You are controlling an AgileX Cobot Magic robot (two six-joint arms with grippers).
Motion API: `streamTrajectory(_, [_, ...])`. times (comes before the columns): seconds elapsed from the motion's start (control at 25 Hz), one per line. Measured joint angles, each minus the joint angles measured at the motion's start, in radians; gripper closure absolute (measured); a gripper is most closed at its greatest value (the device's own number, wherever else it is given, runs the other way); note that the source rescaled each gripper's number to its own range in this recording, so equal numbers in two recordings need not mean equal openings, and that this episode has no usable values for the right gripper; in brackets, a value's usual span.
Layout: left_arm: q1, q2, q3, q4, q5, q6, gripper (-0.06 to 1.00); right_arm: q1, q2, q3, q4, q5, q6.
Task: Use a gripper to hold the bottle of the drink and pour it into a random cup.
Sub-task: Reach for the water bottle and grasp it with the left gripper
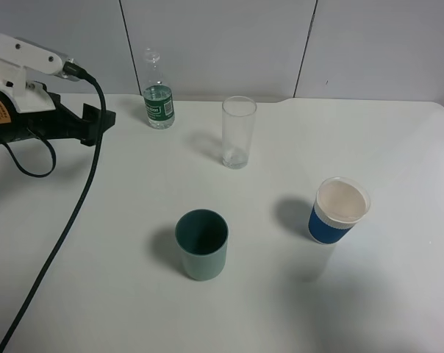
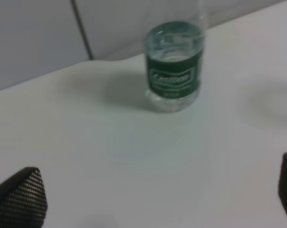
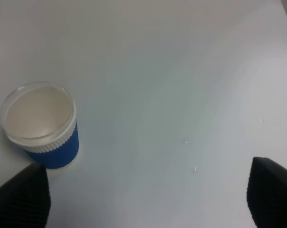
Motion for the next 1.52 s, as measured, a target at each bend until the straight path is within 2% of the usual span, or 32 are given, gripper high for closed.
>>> streamTrajectory(0.36, [0.000,0.154,-0.011,0.011,-0.218,-0.003,-0.06,0.000,0.000,0.000,0.000,0.000,0.000])
streamTrajectory(0.6, [0.000,0.230,-0.092,0.055,-0.230,-0.027,-0.06,0.000,0.000,0.000,0.000,0.000,0.000])
streamTrajectory(0.84, [0.000,0.289,-0.150,0.058,-0.250,-0.034,-0.06,0.000,0.000,0.000,0.000,0.000,0.000])
streamTrajectory(1.24, [0.000,0.415,-0.221,0.057,-0.350,-0.037,-0.06,0.000,0.000,0.000,0.000,0.000,0.000])
streamTrajectory(1.52, [0.000,0.498,-0.291,0.057,-0.367,-0.046,-0.06,0.000,0.000,0.000,0.000,0.000,0.000])
